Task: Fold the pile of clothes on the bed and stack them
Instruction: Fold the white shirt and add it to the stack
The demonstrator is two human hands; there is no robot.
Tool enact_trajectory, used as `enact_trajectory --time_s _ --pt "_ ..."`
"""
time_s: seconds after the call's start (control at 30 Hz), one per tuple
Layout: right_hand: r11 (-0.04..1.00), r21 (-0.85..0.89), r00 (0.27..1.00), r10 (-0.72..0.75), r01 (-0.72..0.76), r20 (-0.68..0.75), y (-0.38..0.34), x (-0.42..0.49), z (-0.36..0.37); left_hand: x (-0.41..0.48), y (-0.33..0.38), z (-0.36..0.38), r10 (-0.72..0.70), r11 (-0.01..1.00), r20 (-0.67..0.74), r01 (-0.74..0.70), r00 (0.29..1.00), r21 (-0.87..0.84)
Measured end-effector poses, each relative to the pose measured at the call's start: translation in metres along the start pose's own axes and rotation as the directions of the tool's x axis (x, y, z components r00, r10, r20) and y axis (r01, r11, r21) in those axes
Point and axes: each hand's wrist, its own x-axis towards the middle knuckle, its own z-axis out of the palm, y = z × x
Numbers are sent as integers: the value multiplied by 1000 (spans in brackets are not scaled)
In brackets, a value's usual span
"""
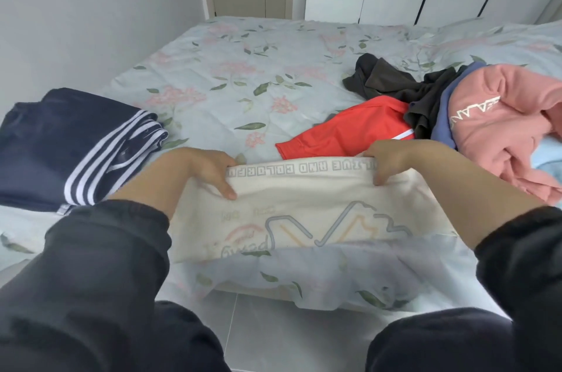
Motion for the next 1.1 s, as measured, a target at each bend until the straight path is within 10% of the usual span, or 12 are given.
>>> enact_trajectory --time_s 0.13,0.27,0.43,0.57,0.67,0.77,1.0,1.1 --pt "994 -105 987 22 -39 -162 -5 -13 -14 -17 9 -15 -27 999 98 24 995 33" --pt "997 -58 899 16 -47 -438 -1 -33 -39 -43 16 -44 18 999 -202 -8 979 53" --pt "995 -69 582 -11 -78 -813 -3 -59 -70 -75 23 -81 166 942 -757 126 632 312" --pt "981 -193 471 -162 -17 -867 -5 -72 -49 -86 14 -60 476 831 -797 106 372 546" --pt "959 -281 608 -197 -44 -769 -8 -70 2 -80 4 -9 447 763 -676 145 586 630" --pt "955 -264 806 -48 -136 -589 -13 -66 74 -68 -7 54 74 807 -491 237 868 541" --pt "884 463 857 283 -58 -431 -11 -51 85 -53 -5 70 -322 940 -424 339 846 -37" --pt "834 542 747 424 -102 -512 -16 -47 87 -44 -4 72 -488 863 -555 281 674 -419"
